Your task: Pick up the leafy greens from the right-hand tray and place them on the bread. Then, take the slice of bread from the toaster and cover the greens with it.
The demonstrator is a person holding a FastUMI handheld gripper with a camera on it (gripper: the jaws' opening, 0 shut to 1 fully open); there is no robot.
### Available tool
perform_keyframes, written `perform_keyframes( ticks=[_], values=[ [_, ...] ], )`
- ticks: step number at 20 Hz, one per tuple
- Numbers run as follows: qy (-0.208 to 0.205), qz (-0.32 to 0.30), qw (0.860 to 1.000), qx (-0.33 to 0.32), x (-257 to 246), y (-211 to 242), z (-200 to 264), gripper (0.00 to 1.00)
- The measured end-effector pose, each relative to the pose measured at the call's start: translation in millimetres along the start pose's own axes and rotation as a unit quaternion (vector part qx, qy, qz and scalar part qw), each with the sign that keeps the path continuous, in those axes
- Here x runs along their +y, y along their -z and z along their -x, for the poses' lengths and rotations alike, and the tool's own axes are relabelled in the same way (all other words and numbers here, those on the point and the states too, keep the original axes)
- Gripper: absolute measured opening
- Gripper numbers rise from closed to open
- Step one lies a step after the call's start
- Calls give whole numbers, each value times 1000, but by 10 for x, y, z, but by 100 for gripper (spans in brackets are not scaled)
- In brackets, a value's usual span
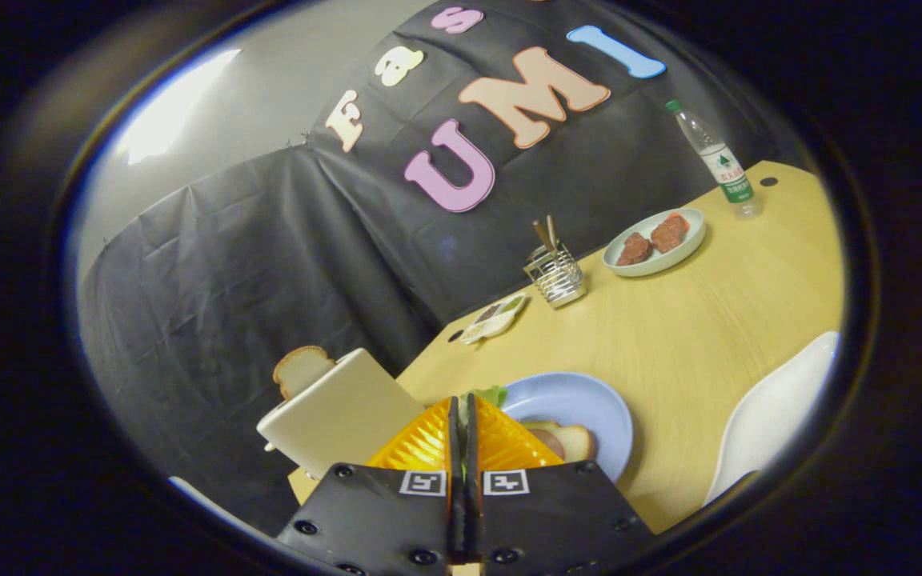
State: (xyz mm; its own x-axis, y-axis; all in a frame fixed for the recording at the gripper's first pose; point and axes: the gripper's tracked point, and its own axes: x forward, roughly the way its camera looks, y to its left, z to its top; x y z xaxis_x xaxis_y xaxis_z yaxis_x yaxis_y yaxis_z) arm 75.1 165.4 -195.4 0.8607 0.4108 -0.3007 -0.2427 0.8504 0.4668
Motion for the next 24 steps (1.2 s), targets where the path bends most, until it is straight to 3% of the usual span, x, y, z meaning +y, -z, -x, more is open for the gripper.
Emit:
perform_keyframes(
  ticks=[11, 15, 20, 24],
  values=[
    [71, 50, 996, 23, -337, 159, 13, 7],
    [78, 59, 995, 31, -336, 160, 70, 9],
    [93, 81, 992, 25, -362, 34, 218, 32],
    [88, 108, 990, 14, -230, -68, 357, 62]
  ],
)
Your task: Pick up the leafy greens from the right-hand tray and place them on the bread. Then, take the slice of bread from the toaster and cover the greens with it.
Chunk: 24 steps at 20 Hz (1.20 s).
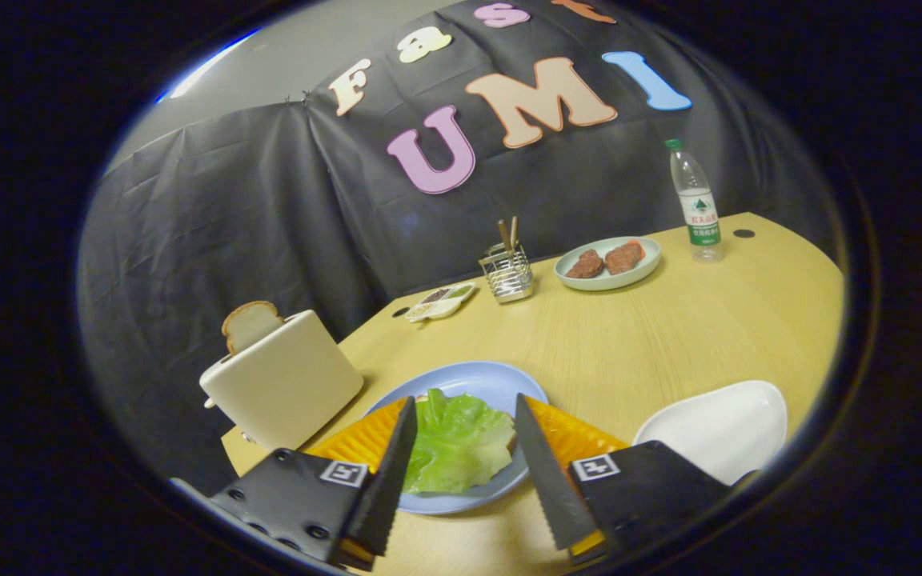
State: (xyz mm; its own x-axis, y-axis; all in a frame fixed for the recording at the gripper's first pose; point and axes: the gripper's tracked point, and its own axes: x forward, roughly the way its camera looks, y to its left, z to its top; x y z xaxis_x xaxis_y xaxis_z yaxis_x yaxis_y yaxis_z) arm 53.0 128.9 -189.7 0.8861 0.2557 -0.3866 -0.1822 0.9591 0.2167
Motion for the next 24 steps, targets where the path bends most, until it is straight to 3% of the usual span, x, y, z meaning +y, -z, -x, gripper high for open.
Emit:
perform_keyframes(
  ticks=[5, 16, 24],
  values=[
    [27, 58, 997, -38, 43, -226, 277, 100],
    [18, 123, 989, -76, 643, -879, 517, 100],
    [-34, 162, 981, -101, 1764, -1403, 604, 100]
  ],
)
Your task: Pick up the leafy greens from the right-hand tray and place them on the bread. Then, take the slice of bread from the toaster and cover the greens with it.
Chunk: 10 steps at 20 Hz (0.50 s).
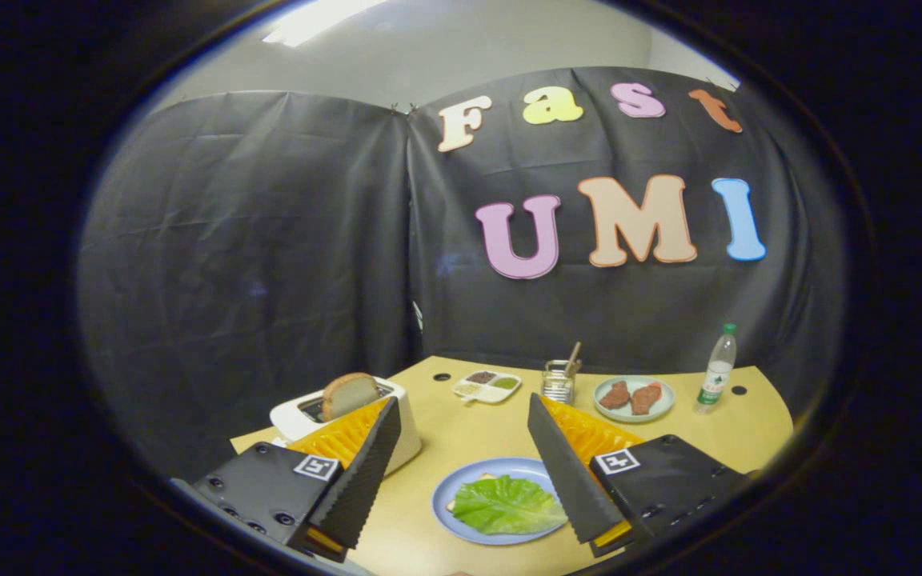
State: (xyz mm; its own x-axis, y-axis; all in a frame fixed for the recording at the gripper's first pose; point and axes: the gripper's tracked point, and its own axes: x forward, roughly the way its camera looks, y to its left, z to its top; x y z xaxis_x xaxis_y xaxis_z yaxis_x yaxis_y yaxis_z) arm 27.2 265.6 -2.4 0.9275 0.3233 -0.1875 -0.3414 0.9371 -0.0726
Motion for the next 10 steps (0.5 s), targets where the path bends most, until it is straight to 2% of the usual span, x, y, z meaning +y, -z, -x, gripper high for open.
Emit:
perform_keyframes(
  ticks=[4, 7, 10],
  values=[
    [-44, 5, 999, 3, 656, -239, -167, 99],
    [-73, -15, 997, 24, 1069, -194, -368, 99],
    [-86, -48, 994, 51, 1362, 11, -571, 99]
  ],
)
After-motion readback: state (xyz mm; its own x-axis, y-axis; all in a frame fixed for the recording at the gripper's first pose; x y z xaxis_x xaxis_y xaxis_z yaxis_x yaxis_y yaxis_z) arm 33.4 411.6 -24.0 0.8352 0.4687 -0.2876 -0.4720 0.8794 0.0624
